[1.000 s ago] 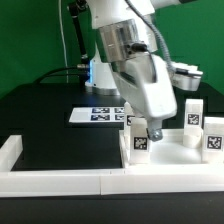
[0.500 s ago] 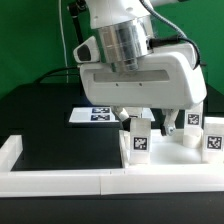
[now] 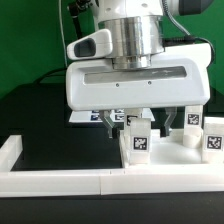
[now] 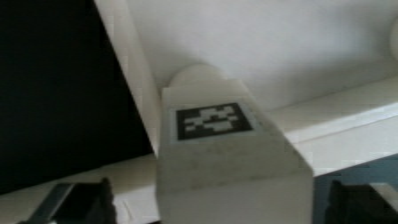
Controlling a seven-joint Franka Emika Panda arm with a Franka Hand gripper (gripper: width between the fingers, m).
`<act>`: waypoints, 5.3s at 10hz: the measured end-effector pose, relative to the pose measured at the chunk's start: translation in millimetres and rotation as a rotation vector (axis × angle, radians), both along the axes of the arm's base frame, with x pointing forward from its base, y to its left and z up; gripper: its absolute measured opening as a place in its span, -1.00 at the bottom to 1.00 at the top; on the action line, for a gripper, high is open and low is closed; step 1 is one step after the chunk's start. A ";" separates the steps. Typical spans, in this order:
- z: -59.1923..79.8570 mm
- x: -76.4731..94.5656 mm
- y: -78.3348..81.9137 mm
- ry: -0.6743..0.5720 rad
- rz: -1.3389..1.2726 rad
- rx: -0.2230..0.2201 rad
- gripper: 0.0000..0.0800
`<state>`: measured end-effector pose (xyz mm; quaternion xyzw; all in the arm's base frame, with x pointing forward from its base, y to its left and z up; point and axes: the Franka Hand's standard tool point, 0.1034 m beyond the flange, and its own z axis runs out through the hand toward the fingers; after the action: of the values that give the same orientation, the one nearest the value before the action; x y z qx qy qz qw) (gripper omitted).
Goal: Assemble square table
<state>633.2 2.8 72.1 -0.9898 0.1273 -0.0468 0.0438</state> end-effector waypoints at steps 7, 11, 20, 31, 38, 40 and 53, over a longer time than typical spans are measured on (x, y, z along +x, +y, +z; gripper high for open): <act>-1.5 -2.4 -7.8 0.040 -0.607 0.074 -0.27; -3.2 -11.9 -9.7 0.089 -1.281 0.310 -0.26; -2.1 -15.3 8.0 0.110 -0.832 0.213 0.61; -7.1 -9.5 2.3 0.053 -0.356 0.098 -0.28; -6.5 -8.7 1.6 0.190 -1.279 0.309 -0.27; -7.7 -8.7 0.5 0.224 -1.468 0.363 -0.27; 39.1 -13.8 14.6 0.211 -1.731 0.416 0.59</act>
Offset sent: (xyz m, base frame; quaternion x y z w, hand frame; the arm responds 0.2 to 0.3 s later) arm 0.0000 0.0000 0.0000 0.0000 0.0000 0.1938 0.9810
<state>619.4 17.4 111.2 -0.5186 0.8384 0.0519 0.1598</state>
